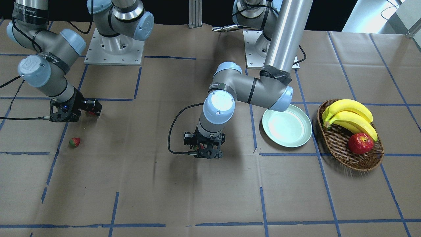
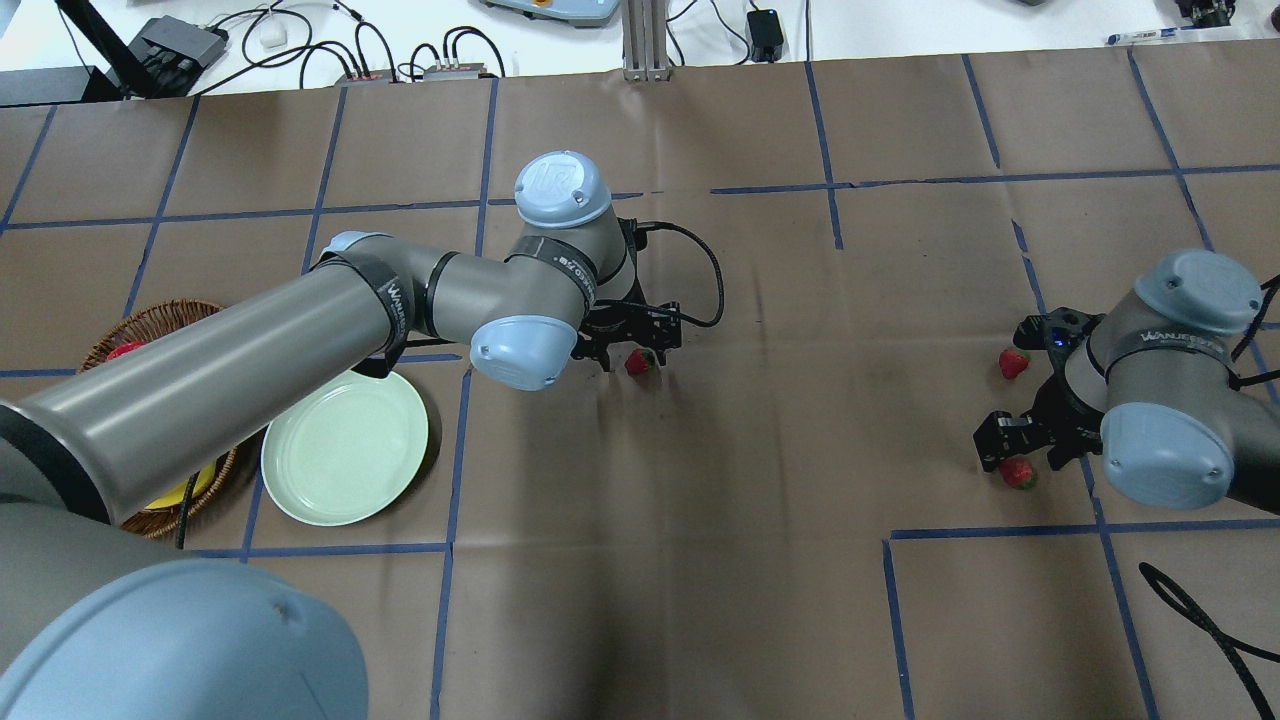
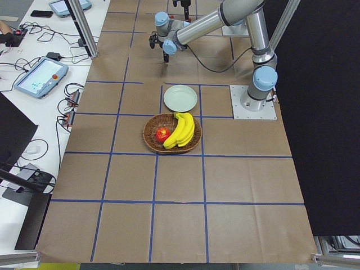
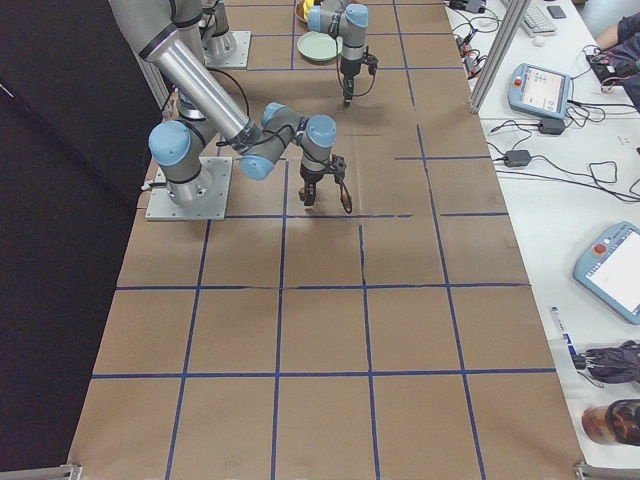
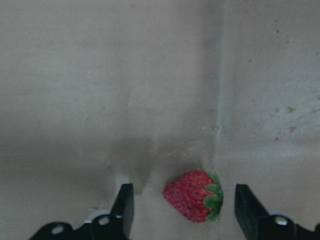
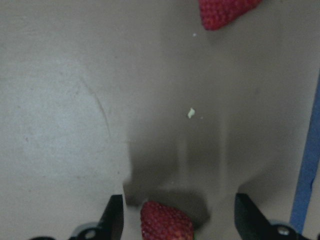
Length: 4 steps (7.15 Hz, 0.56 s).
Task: Collect all strawberries into plate
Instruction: 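Carry the strawberry over the plate with left gripper while right grasps another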
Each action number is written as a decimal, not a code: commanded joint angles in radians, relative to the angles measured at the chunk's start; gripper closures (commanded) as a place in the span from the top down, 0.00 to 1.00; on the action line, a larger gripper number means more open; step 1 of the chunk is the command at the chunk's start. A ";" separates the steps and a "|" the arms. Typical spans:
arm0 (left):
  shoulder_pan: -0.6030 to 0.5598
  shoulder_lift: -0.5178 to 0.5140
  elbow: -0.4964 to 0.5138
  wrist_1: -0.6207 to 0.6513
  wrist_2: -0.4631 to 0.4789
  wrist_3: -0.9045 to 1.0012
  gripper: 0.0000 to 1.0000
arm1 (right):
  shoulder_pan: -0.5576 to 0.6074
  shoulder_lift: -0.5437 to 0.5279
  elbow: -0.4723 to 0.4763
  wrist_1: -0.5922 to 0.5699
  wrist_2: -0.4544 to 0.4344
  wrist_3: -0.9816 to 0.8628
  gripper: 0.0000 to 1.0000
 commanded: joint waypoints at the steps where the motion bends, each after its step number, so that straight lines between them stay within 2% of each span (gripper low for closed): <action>1: 0.000 0.000 0.000 -0.009 -0.002 -0.009 0.23 | 0.002 -0.006 -0.002 0.006 -0.002 -0.001 0.50; 2: 0.000 0.000 0.003 -0.009 -0.002 -0.009 0.04 | 0.004 -0.008 0.001 0.014 -0.002 -0.002 0.50; 4: 0.002 0.029 0.015 -0.014 0.010 0.003 0.00 | 0.005 -0.006 0.004 0.014 0.001 -0.007 0.51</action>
